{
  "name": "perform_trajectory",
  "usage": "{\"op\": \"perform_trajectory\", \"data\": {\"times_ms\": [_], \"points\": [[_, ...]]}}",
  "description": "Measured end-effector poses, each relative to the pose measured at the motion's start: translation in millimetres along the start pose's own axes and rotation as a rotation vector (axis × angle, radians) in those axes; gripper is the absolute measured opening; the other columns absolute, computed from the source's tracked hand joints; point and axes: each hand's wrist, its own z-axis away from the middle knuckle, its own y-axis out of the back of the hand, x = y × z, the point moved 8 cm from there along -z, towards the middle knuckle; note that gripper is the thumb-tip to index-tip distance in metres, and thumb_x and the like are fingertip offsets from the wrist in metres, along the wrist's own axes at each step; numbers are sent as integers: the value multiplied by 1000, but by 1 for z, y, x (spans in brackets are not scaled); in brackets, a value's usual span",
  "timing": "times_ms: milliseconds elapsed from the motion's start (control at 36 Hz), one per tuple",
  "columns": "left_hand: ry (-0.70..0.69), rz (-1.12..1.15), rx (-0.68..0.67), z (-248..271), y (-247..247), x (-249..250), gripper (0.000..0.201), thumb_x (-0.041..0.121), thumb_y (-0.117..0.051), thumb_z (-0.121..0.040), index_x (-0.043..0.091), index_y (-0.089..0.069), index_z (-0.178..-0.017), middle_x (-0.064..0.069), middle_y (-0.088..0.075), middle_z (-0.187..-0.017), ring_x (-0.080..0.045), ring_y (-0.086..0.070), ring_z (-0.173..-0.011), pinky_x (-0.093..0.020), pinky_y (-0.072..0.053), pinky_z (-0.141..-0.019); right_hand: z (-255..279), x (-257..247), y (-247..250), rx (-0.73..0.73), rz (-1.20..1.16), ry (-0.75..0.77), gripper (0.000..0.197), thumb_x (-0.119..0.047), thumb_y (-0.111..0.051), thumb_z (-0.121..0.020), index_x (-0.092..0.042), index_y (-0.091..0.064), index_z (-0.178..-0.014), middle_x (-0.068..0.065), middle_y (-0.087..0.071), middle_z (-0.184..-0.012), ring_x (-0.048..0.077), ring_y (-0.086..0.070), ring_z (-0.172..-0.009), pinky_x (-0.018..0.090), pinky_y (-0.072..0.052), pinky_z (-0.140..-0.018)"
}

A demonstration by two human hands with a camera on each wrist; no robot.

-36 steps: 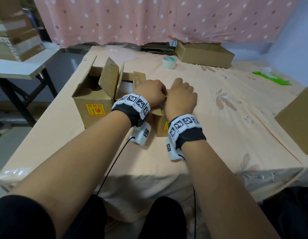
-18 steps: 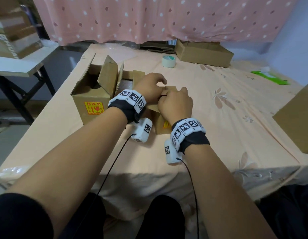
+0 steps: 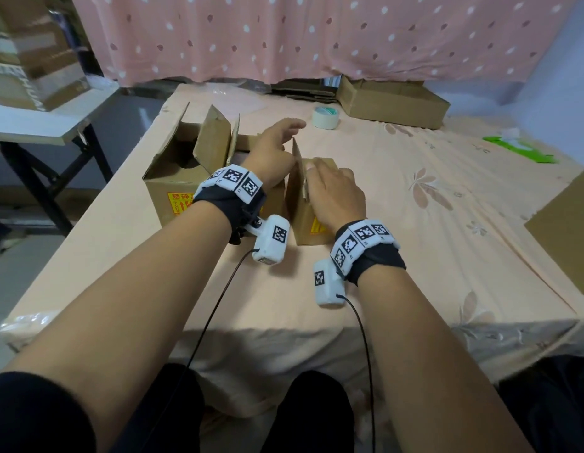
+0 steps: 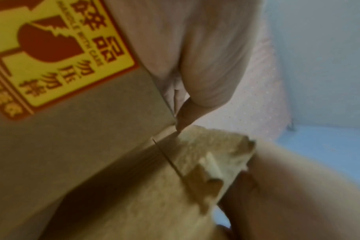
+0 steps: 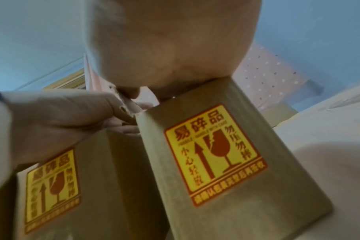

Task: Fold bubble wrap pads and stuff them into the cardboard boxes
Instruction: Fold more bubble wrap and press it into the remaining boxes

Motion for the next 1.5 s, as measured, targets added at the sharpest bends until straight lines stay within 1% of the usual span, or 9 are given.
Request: {"op": "perform_trajectory", "data": {"times_ms": [83, 222, 417, 667, 778, 889, 1083, 1278, 1500], "points": [[-35, -99, 3, 2, -4, 1, 60, 2, -67, -84, 27, -53, -137, -4, -53, -144, -15, -45, -138, -34, -45, -108, 5, -1, 5, -40, -123, -9, 54, -51, -19, -105, -32, -32, -154, 0, -44, -153, 26, -30, -143, 44, -29, -107], [-54, -323, 0, 4, -14, 7, 59, 12, -67, -88, 21, -48, -143, -5, -51, -144, -19, -47, -134, -33, -41, -108, -5, 6, 7, 21, -96, -24, 54, -43, -30, -105, -31, -20, -157, 13, -52, -143, 32, -43, -134, 45, -37, -103], [-46, -275, 181, 11, -4, 15, 36, 1, -61, -84, 14, -64, -117, -3, -60, -120, -16, -57, -103, -26, -48, -85, -18, -2, -2, 73, 117, 118, 40, -16, -40, -98, -23, -64, -129, 13, -64, -118, 34, -51, -118, 39, -45, -82], [-82, -781, 217, 18, 6, 35, 39, 4, -59, -84, 14, -61, -122, -9, -52, -122, -28, -52, -108, -37, -44, -78, -29, -11, -13, 8, 200, 86, 39, -28, -33, -102, -19, -63, -126, 11, -62, -124, 31, -51, -120, 37, -40, -79], [16, -1266, 163, 18, 29, 44, 41, 34, -52, -90, 16, -63, -126, -15, -52, -135, -40, -40, -132, -59, -23, -115, -28, -12, -20, -35, 227, 82, 48, -44, -25, -101, -13, -61, -110, 13, -60, -122, 32, -50, -119, 42, -41, -87], [229, -1559, 38, 24, 74, 23, 98, 88, -21, -79, 25, -41, -151, -18, -23, -164, -44, -4, -153, -76, 11, -111, -26, -15, -26, -54, 260, 67, 50, -47, -29, -97, -14, -57, -120, 11, -55, -133, 29, -44, -130, 43, -40, -97], [497, -1173, -108, 49, 118, 4, 97, 88, -33, -83, 28, -24, -158, -9, -7, -169, -40, -14, -152, -66, -8, -120, -28, -22, -32, -117, 248, 12, 51, -46, -28, -96, -16, -52, -130, 9, -49, -142, 27, -37, -137, 45, -36, -102], [330, -1143, -237, 46, 123, 13, 70, 71, -44, -93, 23, -46, -145, -12, -50, -148, -33, -45, -136, -42, -35, -106, -29, -23, -34, -126, 232, -6, 58, -48, -18, -97, -17, -53, -131, 9, -49, -143, 27, -36, -138, 47, -35, -104], [244, -904, -113, 52, 122, -12, 75, 72, -30, -94, 39, -15, -159, 4, -20, -167, -30, -5, -155, -64, -3, -119, -22, -31, -34, -185, 217, -54, 90, -77, -11, -91, -18, -34, -154, 7, -24, -165, 23, -13, -153, 50, -22, -116]]}}
